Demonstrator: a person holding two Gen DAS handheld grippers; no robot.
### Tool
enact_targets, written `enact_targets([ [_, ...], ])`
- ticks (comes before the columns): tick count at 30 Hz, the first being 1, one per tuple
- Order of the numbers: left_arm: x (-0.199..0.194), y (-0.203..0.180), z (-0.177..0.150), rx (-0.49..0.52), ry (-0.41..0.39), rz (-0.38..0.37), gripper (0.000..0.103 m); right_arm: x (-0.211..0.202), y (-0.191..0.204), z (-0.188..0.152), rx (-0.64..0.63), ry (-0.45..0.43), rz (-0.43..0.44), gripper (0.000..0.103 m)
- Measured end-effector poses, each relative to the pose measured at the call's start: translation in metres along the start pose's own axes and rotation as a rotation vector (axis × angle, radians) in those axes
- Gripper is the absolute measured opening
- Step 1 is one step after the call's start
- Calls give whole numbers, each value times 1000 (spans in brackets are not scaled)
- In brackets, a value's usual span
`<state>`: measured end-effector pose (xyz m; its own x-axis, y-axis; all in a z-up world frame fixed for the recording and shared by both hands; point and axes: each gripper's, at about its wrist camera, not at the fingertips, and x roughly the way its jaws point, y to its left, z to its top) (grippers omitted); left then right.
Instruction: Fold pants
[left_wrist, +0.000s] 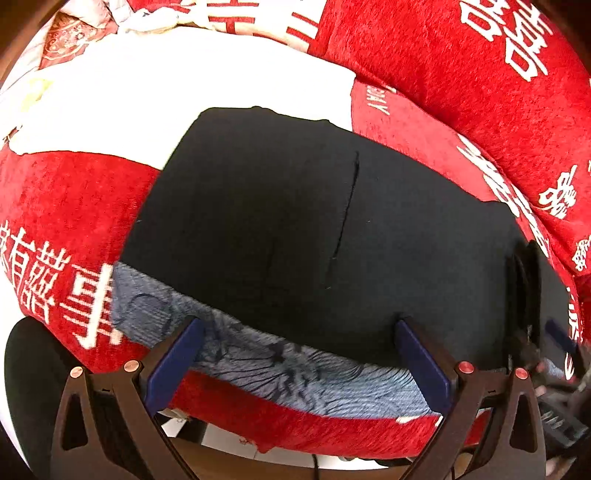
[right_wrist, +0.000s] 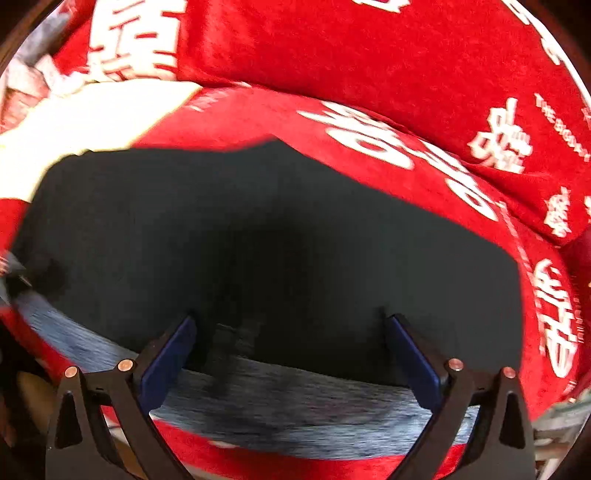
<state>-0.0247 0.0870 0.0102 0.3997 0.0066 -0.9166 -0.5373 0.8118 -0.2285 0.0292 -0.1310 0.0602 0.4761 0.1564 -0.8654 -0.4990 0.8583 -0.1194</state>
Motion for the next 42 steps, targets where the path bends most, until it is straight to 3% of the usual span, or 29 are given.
enact_targets([
  [3,-3,13,-9,-25,0,-28,103,-5,27,26,-133,-53,33,102],
  [7,-2,17,-13,-8,10,-64,103,15,51,68,-236,-38,199,102],
  [10,-6,20,-11,3,21,-65,103,40,83,94,-342,37,300,102],
  [13,-21,34,-12,0,-32,-87,103,57,123,110,-506,102,373,102],
  [16,-21,49,-8,4,-25,-107,103,83,152,116,-675,193,393,103],
  [19,-19,71,0,-47,-4,-153,103,104,153,130,-675,322,513,103],
  [21,-18,82,7,-66,5,-183,103,106,155,132,-724,361,529,103],
  [22,-19,88,11,-64,8,-201,103,106,157,132,-752,377,530,99],
  [23,-20,93,15,-61,8,-214,103,102,159,133,-770,389,549,85],
  [24,-21,97,19,-56,7,-223,103,95,160,133,-801,384,553,79],
  [26,-26,109,22,-48,-1,-248,103,76,160,129,-897,332,527,43],
  [29,-27,120,37,-8,0,-318,103,47,150,120,-973,210,491,21],
  [36,-18,123,77,223,40,-511,103,-8,124,108,-986,-17,565,19],
  [39,-1,105,92,290,120,-653,103,-16,124,104,-986,-42,583,19],
  [42,9,71,86,389,210,-725,103,-8,130,106,-968,-27,593,19],
])
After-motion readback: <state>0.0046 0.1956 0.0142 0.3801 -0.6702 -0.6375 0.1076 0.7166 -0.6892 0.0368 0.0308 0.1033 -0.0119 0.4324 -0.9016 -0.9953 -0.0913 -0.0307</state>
